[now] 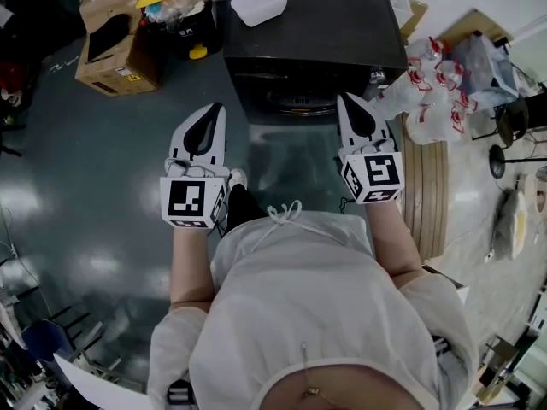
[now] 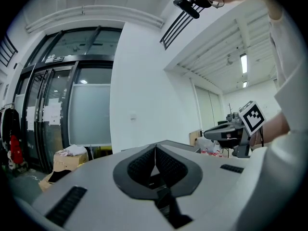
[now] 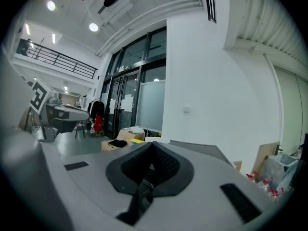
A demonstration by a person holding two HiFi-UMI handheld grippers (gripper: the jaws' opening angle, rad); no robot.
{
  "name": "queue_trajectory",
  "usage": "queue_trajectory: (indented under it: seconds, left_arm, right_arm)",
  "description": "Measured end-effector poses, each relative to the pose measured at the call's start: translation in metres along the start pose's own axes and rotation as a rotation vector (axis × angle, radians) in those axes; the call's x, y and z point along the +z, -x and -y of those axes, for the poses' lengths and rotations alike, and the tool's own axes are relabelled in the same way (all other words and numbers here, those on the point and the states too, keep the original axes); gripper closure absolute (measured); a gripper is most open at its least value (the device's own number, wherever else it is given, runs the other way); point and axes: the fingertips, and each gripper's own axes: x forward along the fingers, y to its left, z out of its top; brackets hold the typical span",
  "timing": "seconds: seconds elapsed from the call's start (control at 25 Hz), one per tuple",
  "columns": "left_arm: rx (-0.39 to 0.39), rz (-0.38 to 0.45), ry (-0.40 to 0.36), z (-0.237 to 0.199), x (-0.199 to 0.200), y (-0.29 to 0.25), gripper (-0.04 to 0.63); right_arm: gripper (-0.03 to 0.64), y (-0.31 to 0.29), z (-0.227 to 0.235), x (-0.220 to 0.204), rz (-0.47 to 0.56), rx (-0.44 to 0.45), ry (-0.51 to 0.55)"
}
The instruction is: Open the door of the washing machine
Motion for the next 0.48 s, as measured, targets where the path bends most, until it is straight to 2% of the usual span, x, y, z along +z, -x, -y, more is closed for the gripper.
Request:
queue_trajectory:
  seconds: [0.48]
  left_arm:
    - [-0.038,0.033,0.003,0.024,0.009,-0.010,0.572]
  right_arm:
    - [0.615,0.020,0.018,0.003,0.015,-0.040,-0.005]
